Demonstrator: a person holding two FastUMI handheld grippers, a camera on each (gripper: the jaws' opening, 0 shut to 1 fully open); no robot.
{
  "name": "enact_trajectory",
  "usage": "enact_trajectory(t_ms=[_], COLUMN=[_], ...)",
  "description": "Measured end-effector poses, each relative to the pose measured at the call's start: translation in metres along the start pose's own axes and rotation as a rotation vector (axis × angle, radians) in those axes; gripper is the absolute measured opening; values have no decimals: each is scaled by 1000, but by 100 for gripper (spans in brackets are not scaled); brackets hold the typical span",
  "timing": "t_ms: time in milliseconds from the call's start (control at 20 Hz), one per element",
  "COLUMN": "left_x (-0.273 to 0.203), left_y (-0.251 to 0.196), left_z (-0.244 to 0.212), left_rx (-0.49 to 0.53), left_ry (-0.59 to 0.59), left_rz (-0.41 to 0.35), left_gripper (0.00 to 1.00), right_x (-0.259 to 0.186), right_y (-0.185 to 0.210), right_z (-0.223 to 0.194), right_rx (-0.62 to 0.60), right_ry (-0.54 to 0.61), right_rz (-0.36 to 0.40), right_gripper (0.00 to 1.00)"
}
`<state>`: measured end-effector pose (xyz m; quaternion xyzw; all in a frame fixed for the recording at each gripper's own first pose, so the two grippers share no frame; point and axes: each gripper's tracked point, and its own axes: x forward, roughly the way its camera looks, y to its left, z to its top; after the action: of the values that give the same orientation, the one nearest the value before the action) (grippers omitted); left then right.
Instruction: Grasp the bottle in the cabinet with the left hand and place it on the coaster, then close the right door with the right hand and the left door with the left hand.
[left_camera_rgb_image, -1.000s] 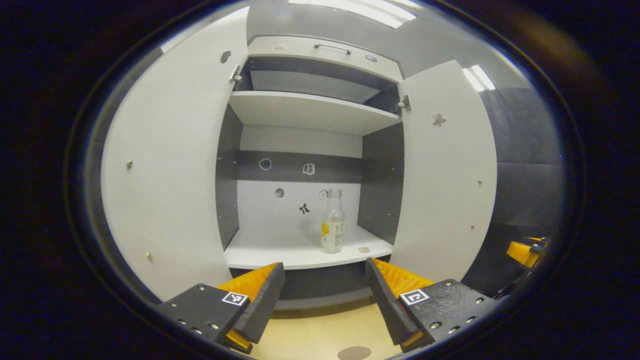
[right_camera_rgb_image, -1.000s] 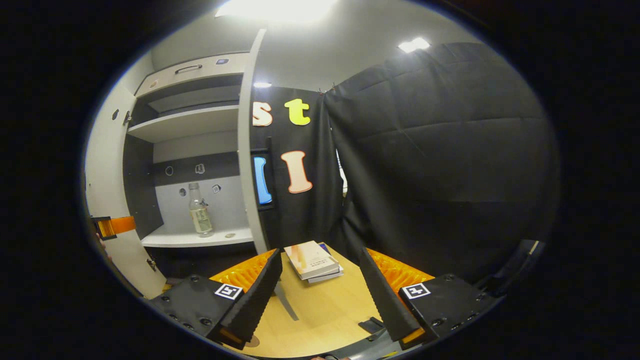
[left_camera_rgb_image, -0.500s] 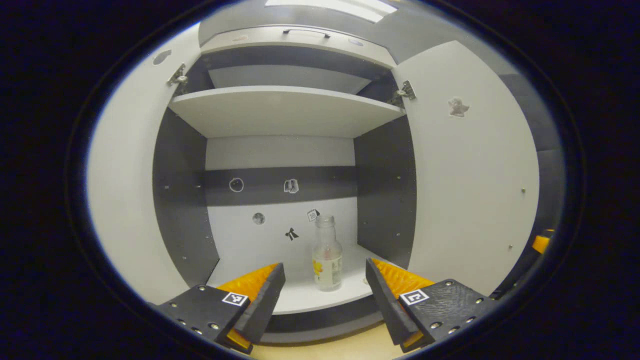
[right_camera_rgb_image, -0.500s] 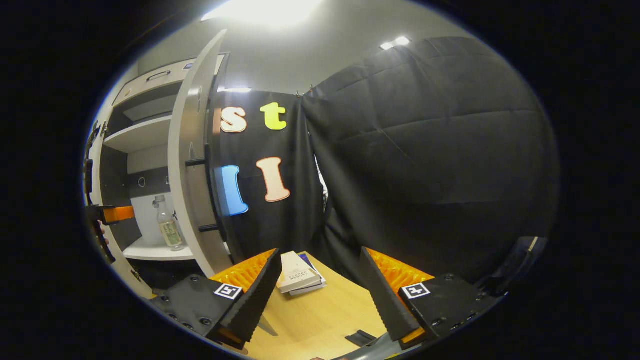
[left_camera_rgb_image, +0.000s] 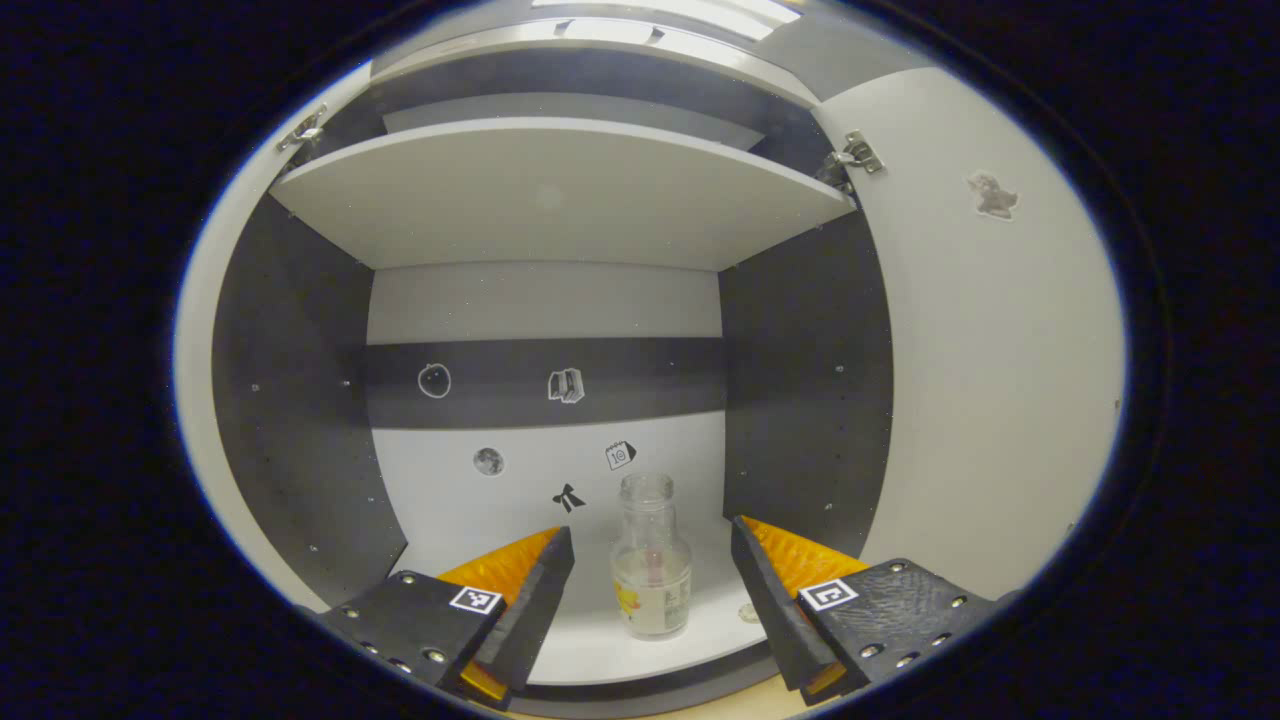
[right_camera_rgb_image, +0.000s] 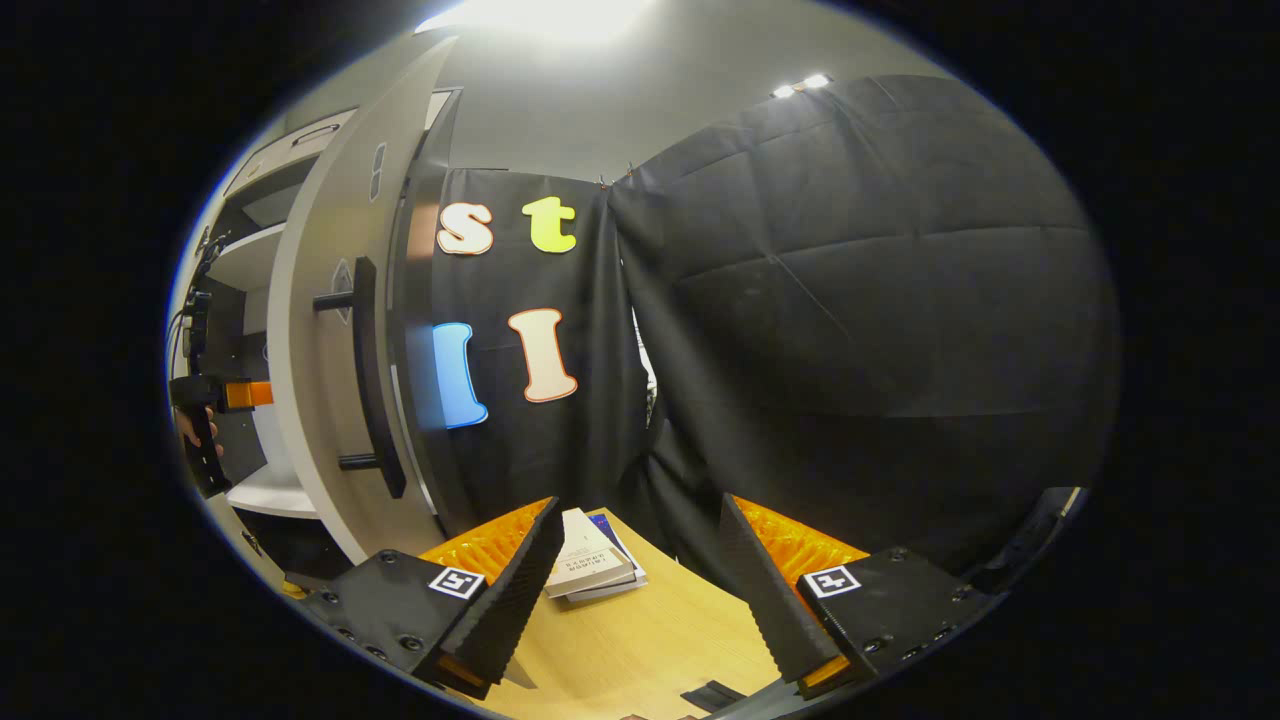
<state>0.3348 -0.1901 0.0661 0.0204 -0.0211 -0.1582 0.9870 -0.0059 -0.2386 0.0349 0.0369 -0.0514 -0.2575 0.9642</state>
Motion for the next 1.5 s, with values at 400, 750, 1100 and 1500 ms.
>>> enact_trajectory(t_ms=[400,750,1100,1500], left_x=[49,65,65,26], left_y=[3,3,-5,-14], left_z=[-14,-22,-25,-2], left_rx=[-2,5,18,4], left_ry=[14,29,42,-7], left_rz=[-16,-26,-80,-119], left_gripper=[100,76,36,44], right_x=[12,13,15,17], right_y=[-17,-33,-31,-28], right_z=[-1,-3,-10,-4], right_rx=[2,-2,-10,-6], right_ry=[-7,-9,9,-1], right_rz=[-77,-138,-120,-102], right_gripper=[96,96,97,97])
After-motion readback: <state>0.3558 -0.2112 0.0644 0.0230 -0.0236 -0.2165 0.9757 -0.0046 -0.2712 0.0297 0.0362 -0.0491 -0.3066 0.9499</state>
